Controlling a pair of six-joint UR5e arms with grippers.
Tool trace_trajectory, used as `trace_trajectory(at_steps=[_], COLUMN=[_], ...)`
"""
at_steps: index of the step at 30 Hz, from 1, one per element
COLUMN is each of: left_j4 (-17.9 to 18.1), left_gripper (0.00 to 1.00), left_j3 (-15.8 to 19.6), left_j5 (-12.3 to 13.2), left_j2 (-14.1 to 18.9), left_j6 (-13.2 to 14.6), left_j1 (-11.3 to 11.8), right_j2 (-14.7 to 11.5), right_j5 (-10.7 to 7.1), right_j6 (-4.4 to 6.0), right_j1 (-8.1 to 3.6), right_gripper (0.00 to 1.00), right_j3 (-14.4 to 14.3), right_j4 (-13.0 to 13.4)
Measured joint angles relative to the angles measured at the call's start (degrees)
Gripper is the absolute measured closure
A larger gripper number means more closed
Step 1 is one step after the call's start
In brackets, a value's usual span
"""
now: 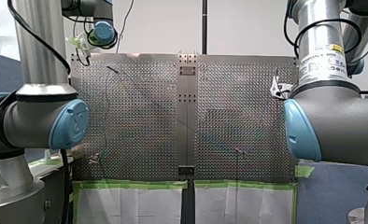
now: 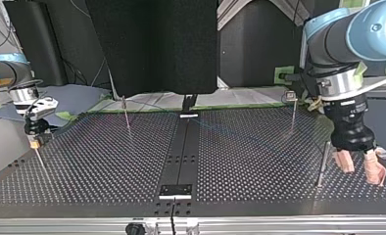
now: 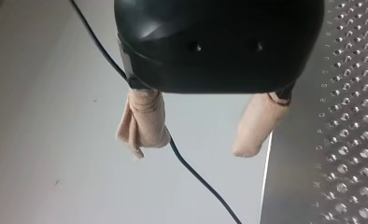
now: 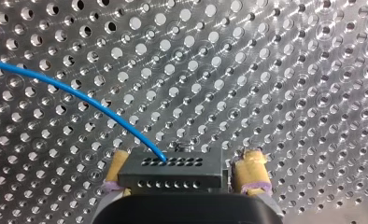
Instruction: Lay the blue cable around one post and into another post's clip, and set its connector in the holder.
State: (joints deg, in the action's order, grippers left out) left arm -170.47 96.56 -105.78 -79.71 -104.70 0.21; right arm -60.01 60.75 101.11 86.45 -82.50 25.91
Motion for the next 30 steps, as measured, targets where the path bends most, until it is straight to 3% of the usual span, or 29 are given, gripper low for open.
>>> trace_trajectory(at_steps=[6, 16, 30], left_j4=[-3.58, -8.67, -16.71], left_gripper=[0.0, 0.0, 0.0], left_j3=[-2.85, -3.31, -3.33], left_j5=[-1.45, -5.3, -5.91], left_j2=[-0.35, -2.78, -3.93], left_j6=[3.57, 8.68, 16.68], left_j1=[-0.65, -2.46, -4.01], right_j2=[0.0, 0.0, 0.0], right_j5=[0.0, 0.0, 0.0], right_j6=[0.0, 0.0, 0.0], right_j1=[0.0, 0.0, 0.0], right_gripper=[0.0, 0.0, 0.0], right_j3=[0.0, 0.0, 0.0], right_j4=[0.0, 0.0, 0.0])
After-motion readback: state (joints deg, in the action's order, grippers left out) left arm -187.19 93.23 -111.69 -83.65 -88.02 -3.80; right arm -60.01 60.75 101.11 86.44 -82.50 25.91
